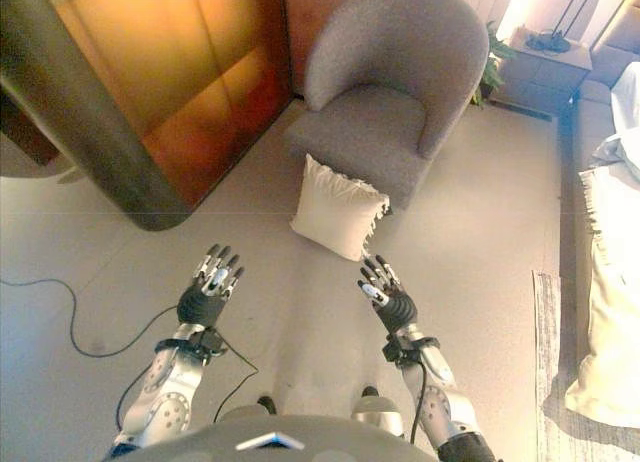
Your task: Pick up the cushion and take it to the sofa
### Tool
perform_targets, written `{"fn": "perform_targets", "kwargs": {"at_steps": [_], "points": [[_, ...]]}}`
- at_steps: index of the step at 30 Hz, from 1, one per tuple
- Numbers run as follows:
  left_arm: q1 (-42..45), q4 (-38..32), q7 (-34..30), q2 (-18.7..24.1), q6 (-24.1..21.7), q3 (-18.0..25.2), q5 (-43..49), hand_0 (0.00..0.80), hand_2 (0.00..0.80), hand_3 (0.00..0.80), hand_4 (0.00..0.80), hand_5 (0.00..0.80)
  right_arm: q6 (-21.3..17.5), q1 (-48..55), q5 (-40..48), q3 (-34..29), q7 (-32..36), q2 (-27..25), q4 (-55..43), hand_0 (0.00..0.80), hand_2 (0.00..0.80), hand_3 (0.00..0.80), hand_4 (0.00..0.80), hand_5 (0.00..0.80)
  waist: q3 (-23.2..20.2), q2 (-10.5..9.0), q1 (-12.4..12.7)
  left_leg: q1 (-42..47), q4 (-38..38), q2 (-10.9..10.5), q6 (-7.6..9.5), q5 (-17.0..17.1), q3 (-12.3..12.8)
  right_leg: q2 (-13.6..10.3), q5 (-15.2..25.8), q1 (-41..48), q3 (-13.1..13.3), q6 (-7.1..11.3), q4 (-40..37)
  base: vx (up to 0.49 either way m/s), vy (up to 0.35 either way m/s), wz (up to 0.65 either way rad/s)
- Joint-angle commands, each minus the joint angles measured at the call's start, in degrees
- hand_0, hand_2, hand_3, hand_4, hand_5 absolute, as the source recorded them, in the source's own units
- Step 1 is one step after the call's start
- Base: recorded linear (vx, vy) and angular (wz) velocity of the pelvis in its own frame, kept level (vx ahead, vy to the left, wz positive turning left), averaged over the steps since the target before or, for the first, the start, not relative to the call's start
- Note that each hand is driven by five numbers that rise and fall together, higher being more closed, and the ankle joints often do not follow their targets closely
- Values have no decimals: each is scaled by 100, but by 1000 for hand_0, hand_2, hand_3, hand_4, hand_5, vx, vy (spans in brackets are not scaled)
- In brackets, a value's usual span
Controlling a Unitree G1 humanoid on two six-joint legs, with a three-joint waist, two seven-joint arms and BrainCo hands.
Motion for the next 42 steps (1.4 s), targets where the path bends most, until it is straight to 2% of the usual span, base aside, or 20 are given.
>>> {"fn": "perform_targets", "kwargs": {"at_steps": [1,27,30,32,34,37,39,42], "points": [[-160,-165,-141,109,-285,90,166,0,0,0,0,0,-309,-313,65,-80,137,-27,-239,0,0,0,0,0,180,-43,-34,-23,418,-323,457,-653,-42,363,-201,-166,-274,-161,235,0,0,0],[-7,-184,-357,98,-450,99,-41,0,0,0,0,0,-273,-213,88,-59,176,-84,-265,0,0,0,0,0,205,-70,-18,-38,568,-238,382,-667,-89,431,-296,-105,-285,-246,266,4,-10,0],[-23,-188,-375,91,-475,82,-37,0,0,0,0,0,-237,-221,80,-78,160,-122,-282,0,0,0,0,0,245,-121,-23,-216,1063,-189,340,-780,-106,424,-326,-173,-229,-321,336,-18,-60,2],[-58,-196,-406,76,-498,66,-75,0,0,0,0,0,-286,-252,55,-75,159,-169,-235,0,0,0,0,0,349,-174,36,-580,1850,-145,259,-653,-280,406,-338,-219,-209,-414,434,-61,-71,7],[-90,-178,-451,62,-512,74,-107,0,0,0,0,0,-371,-297,76,-58,164,-209,-167,0,0,0,0,0,441,-202,95,-826,2275,-165,224,-538,-417,393,-323,-227,-210,-454,517,-53,-21,10],[-65,-205,-492,22,-531,86,-153,0,0,0,0,0,-426,-344,156,-74,226,-234,-128,0,0,0,0,0,485,-175,157,-836,1977,-332,339,-631,-535,355,-330,-238,-109,-388,613,-2,98,-1],[-87,-241,-403,17,-521,95,-108,0,0,0,0,0,-358,-337,207,-113,203,-243,-162,0,0,0,0,0,433,-154,97,-636,1602,-397,452,-844,-473,298,-320,-318,-62,-321,669,10,178,-17],[-145,-270,-281,44,-518,107,-109,0,0,0,0,0,-284,-294,211,-181,273,-165,-194,0,0,0,0,0,356,-68,-2,-360,1139,-454,515,-882,-372,208,-319,-380,-46,-196,777,32,181,-26]]}}
